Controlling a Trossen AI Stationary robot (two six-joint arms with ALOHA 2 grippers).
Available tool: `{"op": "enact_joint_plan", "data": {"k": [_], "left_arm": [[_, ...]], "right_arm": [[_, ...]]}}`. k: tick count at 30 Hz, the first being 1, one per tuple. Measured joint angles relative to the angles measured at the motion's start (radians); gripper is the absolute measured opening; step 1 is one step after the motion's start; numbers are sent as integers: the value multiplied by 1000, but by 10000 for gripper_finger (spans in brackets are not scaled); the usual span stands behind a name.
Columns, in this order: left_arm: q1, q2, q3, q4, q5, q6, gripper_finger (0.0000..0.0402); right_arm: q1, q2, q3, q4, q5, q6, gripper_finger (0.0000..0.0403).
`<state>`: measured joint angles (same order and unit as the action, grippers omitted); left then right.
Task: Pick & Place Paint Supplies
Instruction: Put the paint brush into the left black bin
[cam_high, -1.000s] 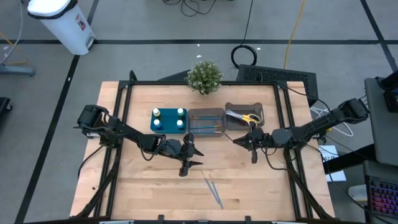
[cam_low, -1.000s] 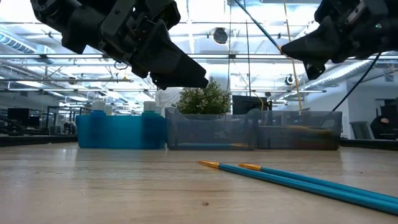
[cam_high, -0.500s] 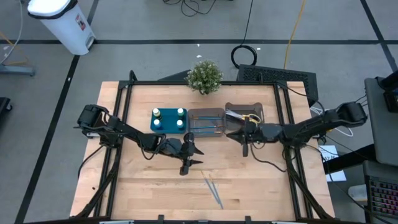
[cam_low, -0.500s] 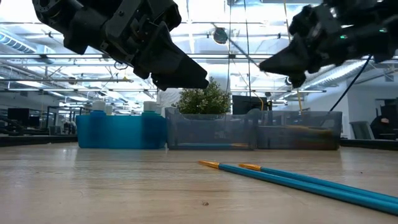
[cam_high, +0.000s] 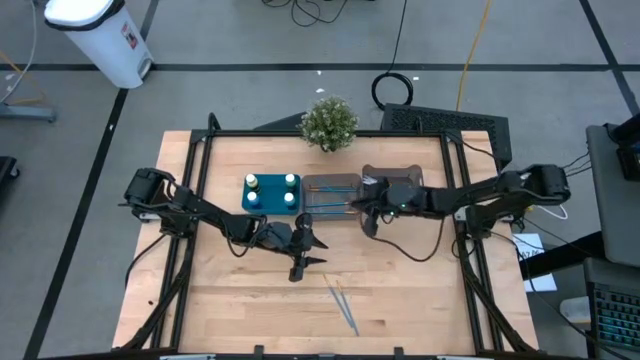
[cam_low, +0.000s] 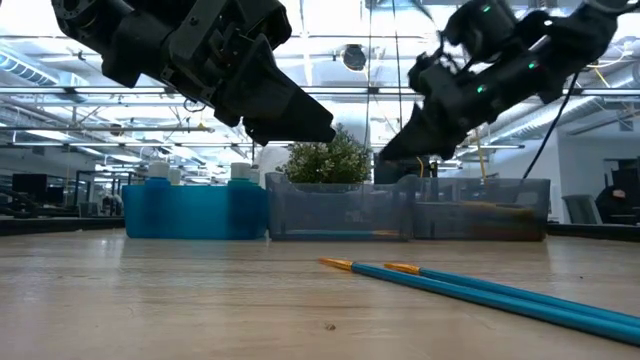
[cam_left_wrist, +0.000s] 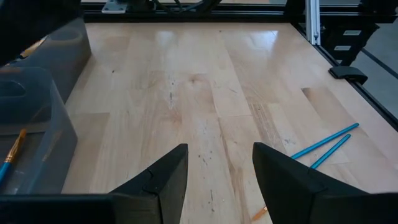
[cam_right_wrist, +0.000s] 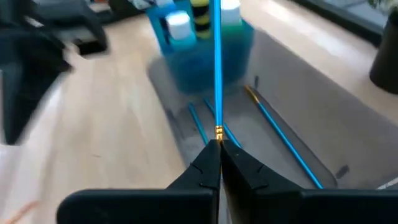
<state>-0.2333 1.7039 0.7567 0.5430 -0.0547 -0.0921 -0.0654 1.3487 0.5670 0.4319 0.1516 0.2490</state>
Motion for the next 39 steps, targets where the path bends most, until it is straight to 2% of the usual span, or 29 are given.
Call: {"op": "enact_joint_plan", "data": {"k": [10, 28, 33, 39], "left_arm": [[0, 0, 0, -2, 0, -3, 186], [0, 0, 0, -2, 0, -2, 186], [0, 0, 0, -2, 0, 0, 186], [0, 0, 0, -2, 0, 0, 186]], "right_arm": [[-43, 103, 23, -45, 3, -1, 0], [-45, 107, 20, -16, 0, -57, 2], [-45, 107, 19, 13, 0, -53, 25], [-44, 107, 19, 14, 0, -53, 81]]}}
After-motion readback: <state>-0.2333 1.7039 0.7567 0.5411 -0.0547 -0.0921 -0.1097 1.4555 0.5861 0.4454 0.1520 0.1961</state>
